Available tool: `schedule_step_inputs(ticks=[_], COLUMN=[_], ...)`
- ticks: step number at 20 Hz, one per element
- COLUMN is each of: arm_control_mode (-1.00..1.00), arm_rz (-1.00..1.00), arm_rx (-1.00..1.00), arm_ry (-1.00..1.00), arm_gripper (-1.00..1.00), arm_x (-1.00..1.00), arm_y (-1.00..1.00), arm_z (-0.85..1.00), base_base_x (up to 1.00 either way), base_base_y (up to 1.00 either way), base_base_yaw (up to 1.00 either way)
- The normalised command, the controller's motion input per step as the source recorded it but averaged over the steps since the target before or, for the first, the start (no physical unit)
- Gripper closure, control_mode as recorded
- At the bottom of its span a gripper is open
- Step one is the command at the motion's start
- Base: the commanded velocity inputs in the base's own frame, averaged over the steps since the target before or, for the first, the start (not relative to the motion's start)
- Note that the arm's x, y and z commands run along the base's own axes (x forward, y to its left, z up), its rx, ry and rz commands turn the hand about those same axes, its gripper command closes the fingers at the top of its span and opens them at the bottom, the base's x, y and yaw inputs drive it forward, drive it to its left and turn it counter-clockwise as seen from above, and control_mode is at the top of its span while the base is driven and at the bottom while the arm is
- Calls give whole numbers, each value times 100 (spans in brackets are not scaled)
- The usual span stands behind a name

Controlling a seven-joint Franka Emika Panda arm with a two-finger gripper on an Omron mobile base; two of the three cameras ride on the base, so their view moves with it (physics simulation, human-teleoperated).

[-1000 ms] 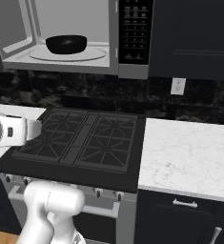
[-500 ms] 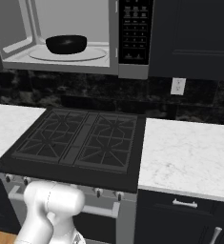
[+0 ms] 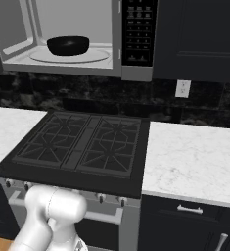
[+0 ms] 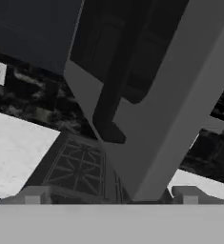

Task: Open the microwave, place the bowl with waffle inside the microwave, then close the microwave door and turn it on.

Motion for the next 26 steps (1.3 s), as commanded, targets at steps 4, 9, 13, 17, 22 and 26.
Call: schedule_step_inputs(ticks=[4, 9, 13, 17, 22, 26], arm_control_mode=[-100, -100, -100, -100, -100, -100], arm_rz=[-32, -31, -18, -1, 1, 7], arm_rx=[-1, 0, 0, 3, 6, 11], arm_ry=[-34, -34, -23, 0, 0, 0], arm_gripper=[-100, -100, -100, -100, -100, -100], arm_x=[28, 81, 100, 100, 100, 100], arm_y=[99, 78, 27, -23, -36, -56], arm_z=[7, 21, 3, -6, -4, 0], base_base_x=[0, 0, 0, 0, 0, 0], base_base_y=[0, 0, 0, 0, 0, 0], base_base_yaw=[0, 0, 0, 0, 0, 0])
